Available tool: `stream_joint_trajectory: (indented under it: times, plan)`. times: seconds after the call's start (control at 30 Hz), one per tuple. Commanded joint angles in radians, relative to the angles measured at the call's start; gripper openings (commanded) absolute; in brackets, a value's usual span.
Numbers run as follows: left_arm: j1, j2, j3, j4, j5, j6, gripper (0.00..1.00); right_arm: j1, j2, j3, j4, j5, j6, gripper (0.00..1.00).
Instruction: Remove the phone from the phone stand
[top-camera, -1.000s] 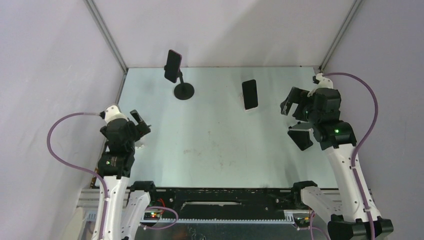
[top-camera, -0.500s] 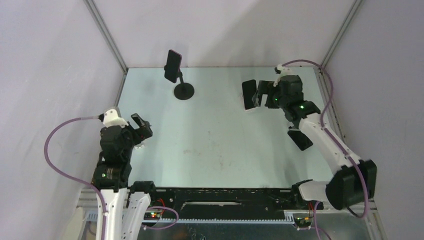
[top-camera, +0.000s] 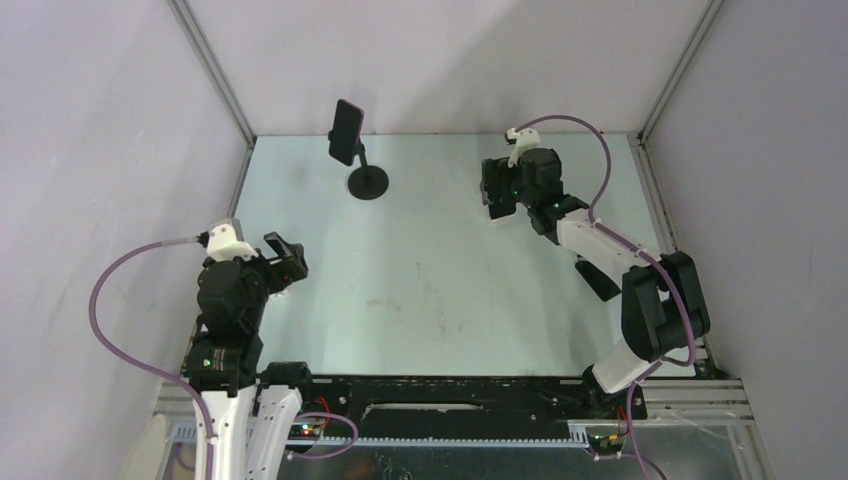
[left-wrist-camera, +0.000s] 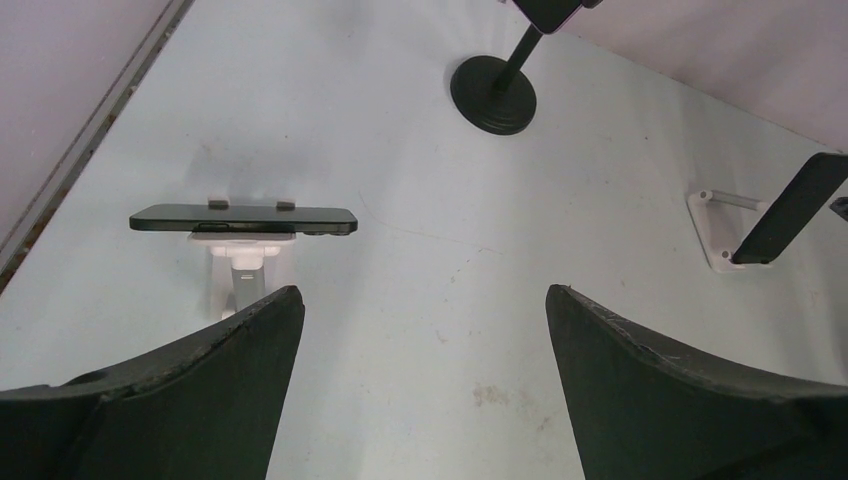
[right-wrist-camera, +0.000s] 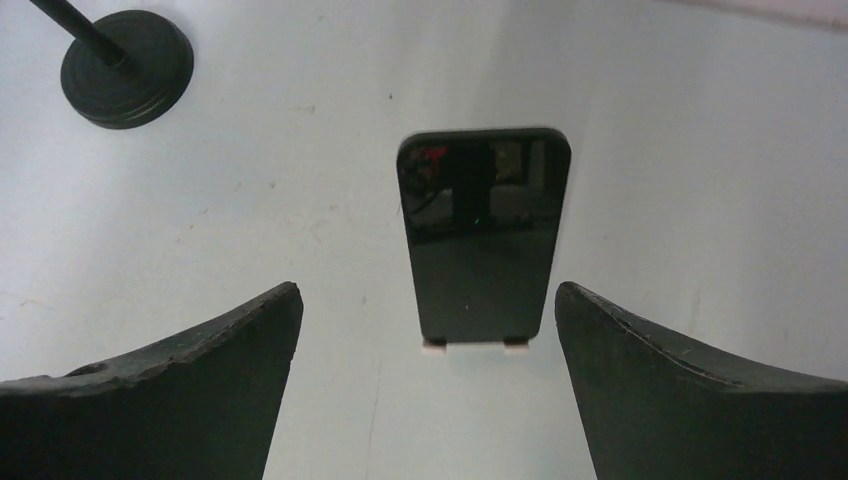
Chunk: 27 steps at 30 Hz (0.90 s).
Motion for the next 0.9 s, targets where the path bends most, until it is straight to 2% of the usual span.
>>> stream_joint_trajectory:
  times: [0.0, 0.13, 0.37, 0.87]
  plan:
    - [-0.002, -0.021, -0.008, 0.035, 0.014, 0.015, 0.98, 0.016, 0.053, 0.017, 0.164, 0.057, -0.132, 1.00]
    - [-0.002, -0.011, -0.009, 0.040, 0.020, 0.015, 0.98, 0.013, 0.107, 0.064, 0.132, 0.073, -0.142, 1.00]
    - [-0.004, 0.001, -0.007, 0.035, -0.004, 0.012, 0.98, -0.005, 0.192, 0.136, 0.057, 0.012, -0.185, 1.00]
    - [-0.003, 0.007, -0.010, 0.045, 0.002, 0.013, 0.98, -0.039, 0.268, 0.147, 0.075, -0.061, -0.157, 1.00]
